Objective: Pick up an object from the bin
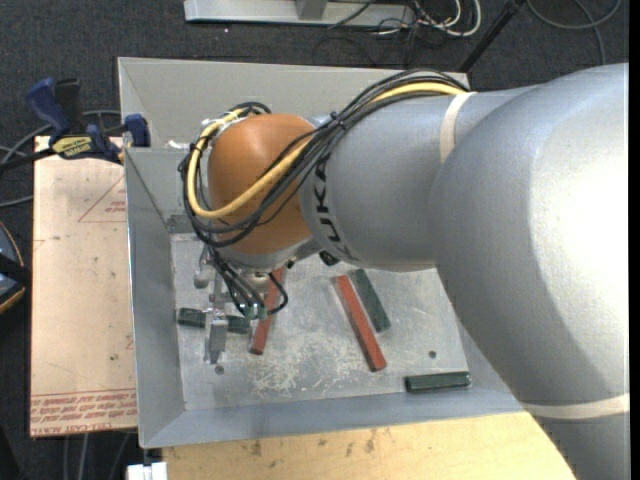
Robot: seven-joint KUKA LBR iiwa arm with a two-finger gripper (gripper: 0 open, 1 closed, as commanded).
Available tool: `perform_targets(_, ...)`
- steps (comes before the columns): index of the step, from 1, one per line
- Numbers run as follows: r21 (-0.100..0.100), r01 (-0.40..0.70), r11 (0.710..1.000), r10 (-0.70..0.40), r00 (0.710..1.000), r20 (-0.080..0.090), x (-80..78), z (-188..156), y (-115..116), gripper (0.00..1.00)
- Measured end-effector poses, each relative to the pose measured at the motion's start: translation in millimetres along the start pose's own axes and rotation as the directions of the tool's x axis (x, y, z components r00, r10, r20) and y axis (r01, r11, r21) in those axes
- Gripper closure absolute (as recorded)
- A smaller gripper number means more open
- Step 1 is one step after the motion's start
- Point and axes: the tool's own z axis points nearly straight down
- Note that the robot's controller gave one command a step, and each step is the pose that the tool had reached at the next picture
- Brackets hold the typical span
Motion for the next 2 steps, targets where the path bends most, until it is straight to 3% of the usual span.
perform_targets(1, -0.002, -0.003, 1.0, 0.003, 1.0, 0.007, -2.3, -4.0, -0.6, 0.0)
perform_targets(2, -0.008, -0.017, 1.0, 0.017, 1.0, 0.022, 10.8, 57.4, -32.6, 1.0)
